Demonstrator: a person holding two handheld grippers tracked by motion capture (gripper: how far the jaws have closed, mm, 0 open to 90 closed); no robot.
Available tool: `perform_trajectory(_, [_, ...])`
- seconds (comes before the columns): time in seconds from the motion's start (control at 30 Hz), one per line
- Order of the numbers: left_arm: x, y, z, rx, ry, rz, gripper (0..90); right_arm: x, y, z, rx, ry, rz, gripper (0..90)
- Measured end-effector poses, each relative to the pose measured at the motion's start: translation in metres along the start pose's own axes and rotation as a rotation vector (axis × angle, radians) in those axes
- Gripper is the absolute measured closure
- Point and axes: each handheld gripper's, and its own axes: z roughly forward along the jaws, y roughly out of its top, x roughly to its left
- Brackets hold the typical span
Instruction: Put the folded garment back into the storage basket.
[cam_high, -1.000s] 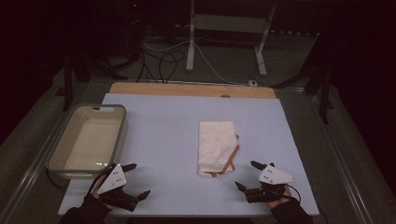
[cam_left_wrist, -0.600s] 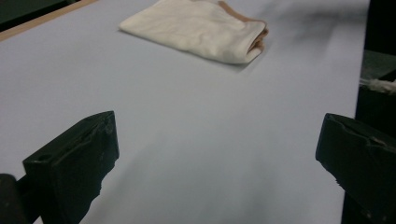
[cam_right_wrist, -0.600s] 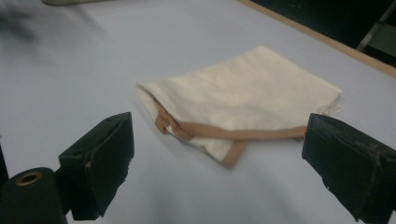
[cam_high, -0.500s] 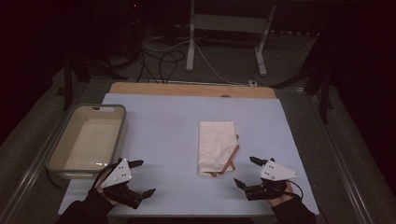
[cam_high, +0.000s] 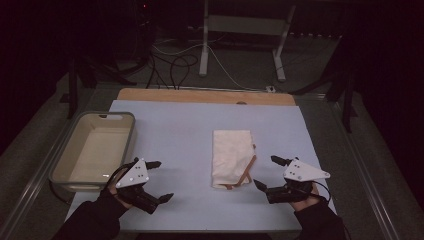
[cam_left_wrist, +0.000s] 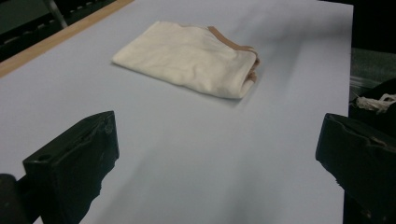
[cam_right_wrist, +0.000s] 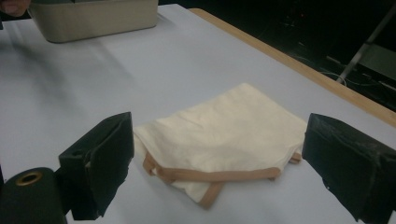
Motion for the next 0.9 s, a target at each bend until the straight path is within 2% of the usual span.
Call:
perform_trajectory(0.47, [0.013,0.025,0.019,0.026,-0.016,0.016,0.7,-0.022,0.017,0.008,-0.014,-0.036,0.005,9.5])
perform_trajectory(0.73, [0.017,0.035,0.033,0.037,-0.037,0.015,0.7,-0.033,0.025,0.018,-0.013,-0.033,0.007,9.5])
perform_trajectory(0.9, [0.019,0.041,0.041,0.050,-0.044,0.021,0.7,-0.038,0.024,0.028,-0.008,-0.026,0.032,9.5])
